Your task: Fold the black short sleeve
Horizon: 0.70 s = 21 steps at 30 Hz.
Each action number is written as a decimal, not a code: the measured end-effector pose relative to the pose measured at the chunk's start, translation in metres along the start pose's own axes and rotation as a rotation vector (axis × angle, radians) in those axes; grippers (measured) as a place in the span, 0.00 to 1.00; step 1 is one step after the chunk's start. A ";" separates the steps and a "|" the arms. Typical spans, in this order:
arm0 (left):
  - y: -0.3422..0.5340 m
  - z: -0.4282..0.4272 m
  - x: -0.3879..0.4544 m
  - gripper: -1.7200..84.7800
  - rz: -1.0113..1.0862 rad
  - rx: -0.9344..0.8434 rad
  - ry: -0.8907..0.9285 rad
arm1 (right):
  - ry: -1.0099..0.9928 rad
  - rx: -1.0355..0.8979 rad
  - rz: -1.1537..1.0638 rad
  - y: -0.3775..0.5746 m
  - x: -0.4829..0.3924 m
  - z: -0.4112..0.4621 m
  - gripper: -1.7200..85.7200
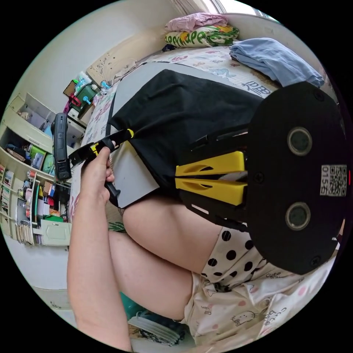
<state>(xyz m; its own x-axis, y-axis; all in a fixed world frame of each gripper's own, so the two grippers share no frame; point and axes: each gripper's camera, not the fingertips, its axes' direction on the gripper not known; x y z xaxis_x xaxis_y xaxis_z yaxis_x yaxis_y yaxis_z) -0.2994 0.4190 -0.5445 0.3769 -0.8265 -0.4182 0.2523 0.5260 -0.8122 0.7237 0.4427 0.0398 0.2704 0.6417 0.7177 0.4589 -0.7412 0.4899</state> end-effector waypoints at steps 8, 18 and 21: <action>0.014 0.019 -0.022 0.11 -0.008 0.000 -0.001 | -0.089 0.011 -0.006 -0.079 0.005 -0.068 0.01; 0.040 0.045 -0.082 0.10 -0.088 0.003 0.086 | -0.172 -0.009 0.005 -0.204 0.033 -0.169 0.02; 0.049 0.054 -0.108 0.10 -0.117 0.007 0.136 | -0.248 -0.004 0.027 -0.248 0.073 -0.231 0.03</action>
<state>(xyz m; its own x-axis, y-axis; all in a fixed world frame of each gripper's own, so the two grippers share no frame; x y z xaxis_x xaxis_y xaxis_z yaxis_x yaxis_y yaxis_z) -0.2795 0.5447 -0.5168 0.2208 -0.9013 -0.3727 0.2935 0.4258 -0.8559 0.4342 0.6279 0.0857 0.4824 0.6498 0.5874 0.4452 -0.7594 0.4744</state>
